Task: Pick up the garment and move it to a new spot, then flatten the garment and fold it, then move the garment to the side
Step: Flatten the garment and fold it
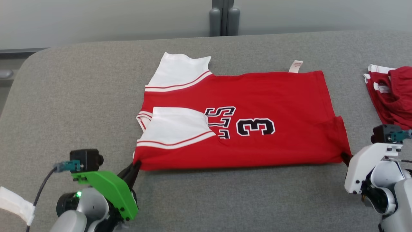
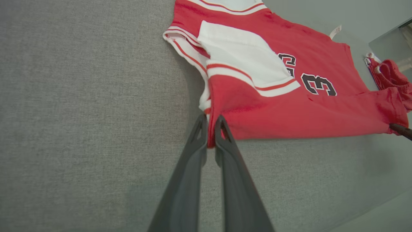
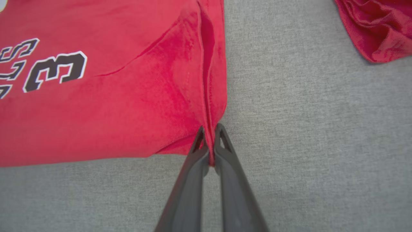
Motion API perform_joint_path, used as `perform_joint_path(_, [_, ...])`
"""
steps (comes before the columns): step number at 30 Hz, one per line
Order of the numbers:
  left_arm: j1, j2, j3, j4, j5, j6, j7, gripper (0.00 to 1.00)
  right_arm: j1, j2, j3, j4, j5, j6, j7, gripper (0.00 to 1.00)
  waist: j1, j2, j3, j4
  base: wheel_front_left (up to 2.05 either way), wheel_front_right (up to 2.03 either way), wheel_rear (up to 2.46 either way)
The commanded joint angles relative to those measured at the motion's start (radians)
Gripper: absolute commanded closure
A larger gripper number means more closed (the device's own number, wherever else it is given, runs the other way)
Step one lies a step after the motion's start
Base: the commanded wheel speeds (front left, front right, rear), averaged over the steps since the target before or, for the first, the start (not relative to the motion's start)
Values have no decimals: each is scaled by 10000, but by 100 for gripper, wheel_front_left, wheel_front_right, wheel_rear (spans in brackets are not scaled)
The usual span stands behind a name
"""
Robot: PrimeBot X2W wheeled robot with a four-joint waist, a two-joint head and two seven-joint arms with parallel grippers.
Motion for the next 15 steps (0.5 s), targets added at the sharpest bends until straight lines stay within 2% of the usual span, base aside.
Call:
perform_joint_path(1, [445, 142, 13, -259, -39, 155, 23, 100, 409, -80, -58, -255, 51, -19, 135, 100, 0, -1, -72, -41, 0, 0, 0])
perform_joint_path(7, [1769, -10, -201, -905, -172, 581, 26, 100, 1622, 219, -456, -1001, 20, -19, 349, 100, 0, -1, -121, -136, 0, 0, 0])
perform_joint_path(8, [1852, -32, -212, -899, -119, 625, -40, 100, 1729, 294, -507, -1038, -23, -18, 275, 86, 0, -1, -124, -154, 0, 0, 0])
perform_joint_path(9, [1955, -117, -216, -867, -118, 695, -112, 96, 1812, 397, -616, -1060, -64, -19, 156, 58, 0, -1, -130, -174, 0, 0, 0])
perform_joint_path(10, [2032, -155, -239, -836, -104, 711, -156, 53, 1868, 476, -684, -1083, -99, -18, 47, 0, 0, -1, -142, -192, 0, 0, 0])
perform_joint_path(11, [2081, -123, -300, -808, 3, 723, -208, 0, 1929, 570, -750, -1095, -165, -19, -83, 0, 0, -1, -156, -209, 0, 0, 0])
perform_joint_path(15, [1921, 88, -290, -891, 228, 746, -295, 0, 1899, 731, -913, -1242, -298, -16, -563, 0, 0, -1, -225, -280, 0, 0, 0])
